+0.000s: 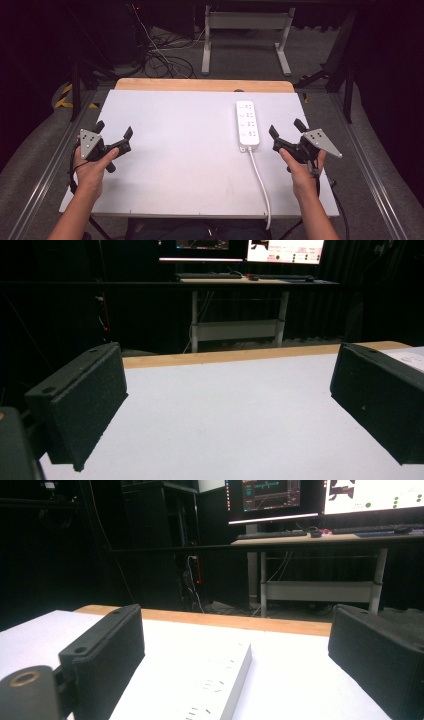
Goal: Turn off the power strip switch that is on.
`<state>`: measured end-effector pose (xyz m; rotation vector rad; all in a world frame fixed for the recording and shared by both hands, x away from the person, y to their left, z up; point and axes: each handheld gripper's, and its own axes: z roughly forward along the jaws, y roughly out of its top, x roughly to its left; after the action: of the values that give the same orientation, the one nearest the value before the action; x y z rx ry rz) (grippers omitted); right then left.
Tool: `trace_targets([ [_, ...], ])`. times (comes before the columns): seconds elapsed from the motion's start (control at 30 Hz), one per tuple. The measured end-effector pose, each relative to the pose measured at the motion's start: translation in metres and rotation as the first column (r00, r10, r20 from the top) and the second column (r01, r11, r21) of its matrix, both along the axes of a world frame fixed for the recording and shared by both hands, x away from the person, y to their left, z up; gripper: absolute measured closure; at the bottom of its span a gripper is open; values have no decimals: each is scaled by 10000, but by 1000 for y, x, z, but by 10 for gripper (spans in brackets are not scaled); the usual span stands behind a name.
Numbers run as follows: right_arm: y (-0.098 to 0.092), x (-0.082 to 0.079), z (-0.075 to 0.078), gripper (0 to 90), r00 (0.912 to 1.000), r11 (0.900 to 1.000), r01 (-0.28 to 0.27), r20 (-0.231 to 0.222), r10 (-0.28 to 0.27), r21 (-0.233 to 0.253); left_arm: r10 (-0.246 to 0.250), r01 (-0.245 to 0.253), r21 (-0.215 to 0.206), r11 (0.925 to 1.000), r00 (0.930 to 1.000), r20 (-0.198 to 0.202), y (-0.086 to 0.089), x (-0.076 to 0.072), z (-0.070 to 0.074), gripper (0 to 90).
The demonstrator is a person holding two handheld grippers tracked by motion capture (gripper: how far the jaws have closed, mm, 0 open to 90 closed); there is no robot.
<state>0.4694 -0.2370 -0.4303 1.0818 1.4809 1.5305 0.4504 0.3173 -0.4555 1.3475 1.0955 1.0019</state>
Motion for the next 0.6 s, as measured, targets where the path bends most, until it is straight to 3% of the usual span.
trace_targets([
  [0.6, -1, -1, -2, 97, 9999, 9999, 39, -112, -40, -113, -56, 56, -24, 10000, 10000, 18, 0, 0, 1, 24],
])
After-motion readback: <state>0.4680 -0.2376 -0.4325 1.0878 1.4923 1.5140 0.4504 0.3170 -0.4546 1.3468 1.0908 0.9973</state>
